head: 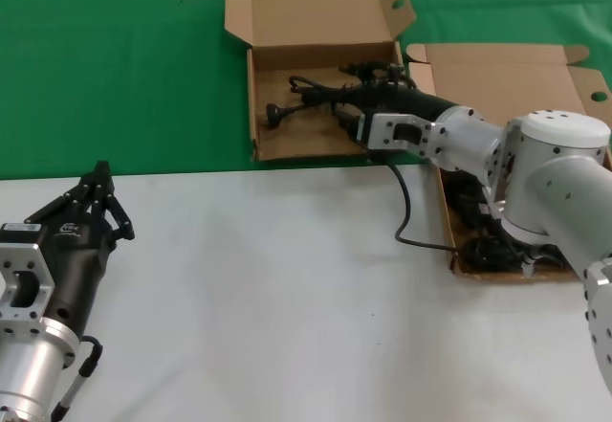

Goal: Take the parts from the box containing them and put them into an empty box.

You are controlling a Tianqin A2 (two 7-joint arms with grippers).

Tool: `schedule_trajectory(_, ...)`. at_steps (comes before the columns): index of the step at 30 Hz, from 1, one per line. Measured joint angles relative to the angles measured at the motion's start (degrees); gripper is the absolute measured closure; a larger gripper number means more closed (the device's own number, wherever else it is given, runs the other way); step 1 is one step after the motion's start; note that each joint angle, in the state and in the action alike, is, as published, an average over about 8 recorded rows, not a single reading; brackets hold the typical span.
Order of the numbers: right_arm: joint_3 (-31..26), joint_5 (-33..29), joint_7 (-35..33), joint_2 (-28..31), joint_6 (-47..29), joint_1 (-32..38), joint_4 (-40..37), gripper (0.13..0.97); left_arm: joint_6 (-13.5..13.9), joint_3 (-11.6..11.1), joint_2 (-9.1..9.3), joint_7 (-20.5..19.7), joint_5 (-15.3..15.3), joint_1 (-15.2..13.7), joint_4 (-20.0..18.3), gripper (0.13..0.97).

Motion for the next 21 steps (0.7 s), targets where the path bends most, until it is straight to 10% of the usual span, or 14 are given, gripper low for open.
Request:
schedule_trajectory(9, 0.30, -2.82, 5.86, 2.89, -1.33, -2.30, 6.45, 0.566, 0.00, 0.00, 0.00, 0.00, 0.00, 0.00, 0.00, 0.958)
schedule_trajectory(21, -5.67, -12.20, 31.79, 13.29, -0.39, -14.70, 35.43, 0.311, 0.00, 0.00, 0.00, 0.00, 0.00, 0.00, 0.00, 0.958)
